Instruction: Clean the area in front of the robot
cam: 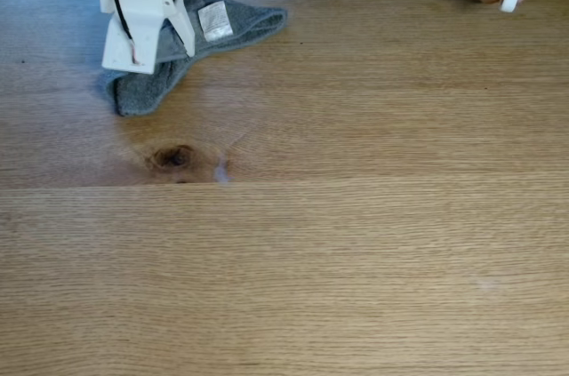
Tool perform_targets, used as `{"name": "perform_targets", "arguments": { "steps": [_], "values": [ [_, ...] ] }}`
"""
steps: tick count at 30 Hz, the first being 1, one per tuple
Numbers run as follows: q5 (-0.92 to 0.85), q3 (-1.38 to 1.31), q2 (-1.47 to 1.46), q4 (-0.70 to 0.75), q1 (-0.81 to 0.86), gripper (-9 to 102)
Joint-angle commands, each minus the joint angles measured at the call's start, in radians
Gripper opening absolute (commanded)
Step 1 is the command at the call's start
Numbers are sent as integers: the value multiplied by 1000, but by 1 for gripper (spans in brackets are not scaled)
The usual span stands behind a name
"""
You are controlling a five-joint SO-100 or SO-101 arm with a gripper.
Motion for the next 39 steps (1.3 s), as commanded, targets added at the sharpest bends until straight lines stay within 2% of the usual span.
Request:
{"name": "perform_targets", "arguments": {
  "steps": [1,5,10,16,20,27,31,39],
  "values": [
    [34,-6,2,-8,-17,13],
    [143,-12,12,-41,-38,1],
    [322,-8,74,-126,-48,0],
    [474,-6,278,-146,-57,0],
    [460,-6,440,-146,-106,0],
    [276,-15,618,-137,-313,0],
    [304,-18,713,-29,-457,0],
    [540,-6,836,359,-698,0]
  ]
}}
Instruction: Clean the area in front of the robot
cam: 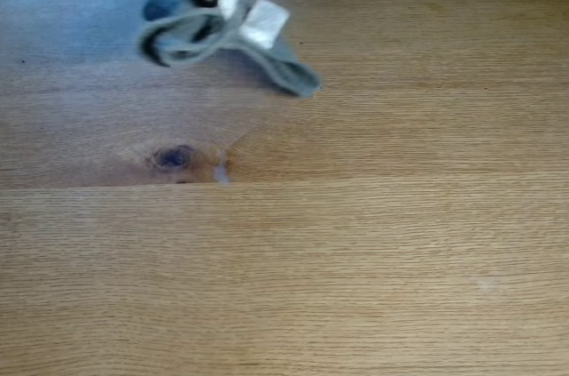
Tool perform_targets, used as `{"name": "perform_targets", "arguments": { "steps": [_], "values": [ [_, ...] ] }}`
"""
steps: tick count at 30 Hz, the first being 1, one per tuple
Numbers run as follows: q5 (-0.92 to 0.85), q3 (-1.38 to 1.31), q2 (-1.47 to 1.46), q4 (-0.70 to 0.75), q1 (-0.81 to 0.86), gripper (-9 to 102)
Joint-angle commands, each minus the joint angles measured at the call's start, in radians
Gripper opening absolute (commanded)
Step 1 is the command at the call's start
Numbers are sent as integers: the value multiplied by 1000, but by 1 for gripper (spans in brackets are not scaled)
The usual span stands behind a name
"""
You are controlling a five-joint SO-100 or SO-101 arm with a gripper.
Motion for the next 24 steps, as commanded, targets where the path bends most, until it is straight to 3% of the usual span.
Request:
{"name": "perform_targets", "arguments": {
  "steps": [1,4,8,19,24],
  "values": [
    [92,-11,117,135,-83,0],
    [100,-11,127,186,-140,0],
    [71,-23,66,141,-179,0],
    [-75,-25,-383,-397,-167,0],
    [-94,-25,-558,-557,-158,0]
  ]
}}
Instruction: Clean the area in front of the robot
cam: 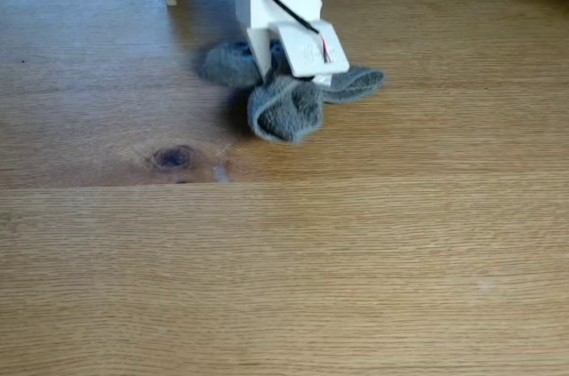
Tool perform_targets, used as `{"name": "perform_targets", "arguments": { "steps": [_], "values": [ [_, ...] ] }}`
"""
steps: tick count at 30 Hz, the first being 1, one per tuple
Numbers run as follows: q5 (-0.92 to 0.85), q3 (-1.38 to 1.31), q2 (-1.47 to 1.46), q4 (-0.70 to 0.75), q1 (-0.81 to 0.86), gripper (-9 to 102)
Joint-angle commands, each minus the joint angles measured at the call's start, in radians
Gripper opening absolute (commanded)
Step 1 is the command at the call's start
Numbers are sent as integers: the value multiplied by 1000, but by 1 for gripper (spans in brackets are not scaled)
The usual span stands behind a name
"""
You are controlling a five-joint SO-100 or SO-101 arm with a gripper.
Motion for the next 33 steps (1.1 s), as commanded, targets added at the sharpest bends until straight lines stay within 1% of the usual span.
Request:
{"name": "perform_targets", "arguments": {
  "steps": [1,5,9,10,12,13,20,25,28,31,33],
  "values": [
    [-9,-35,-78,-135,18,0],
    [-20,-37,-204,-308,23,0],
    [-35,-52,-325,-617,37,0],
    [-35,-75,-354,-658,41,0],
    [-29,-160,-413,-675,55,0],
    [-21,-218,-442,-652,63,0],
    [3,-764,-689,-360,117,0],
    [5,-1094,-842,-253,179,0],
    [20,-1213,-893,-153,245,0],
    [57,-1243,-894,-55,327,0],
    [80,-1243,-874,60,371,0]
  ]
}}
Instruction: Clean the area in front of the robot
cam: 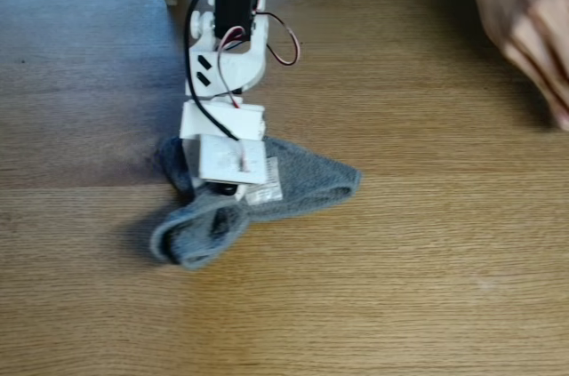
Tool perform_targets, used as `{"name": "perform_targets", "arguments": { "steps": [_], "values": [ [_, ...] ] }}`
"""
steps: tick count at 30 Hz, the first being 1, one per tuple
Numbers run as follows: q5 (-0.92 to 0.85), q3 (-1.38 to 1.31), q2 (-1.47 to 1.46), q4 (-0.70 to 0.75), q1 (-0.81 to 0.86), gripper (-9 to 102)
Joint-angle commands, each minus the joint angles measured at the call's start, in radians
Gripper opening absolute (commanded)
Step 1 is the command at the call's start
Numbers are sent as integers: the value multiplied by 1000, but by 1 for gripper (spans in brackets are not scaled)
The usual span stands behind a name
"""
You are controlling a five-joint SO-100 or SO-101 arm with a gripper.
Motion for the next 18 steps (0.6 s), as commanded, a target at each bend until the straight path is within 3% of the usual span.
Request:
{"name": "perform_targets", "arguments": {
  "steps": [1,10,14,18],
  "values": [
    [57,-55,54,202,161,0],
    [160,-52,212,833,146,0],
    [176,-51,290,982,86,0],
    [152,-51,367,1023,2,0]
  ]
}}
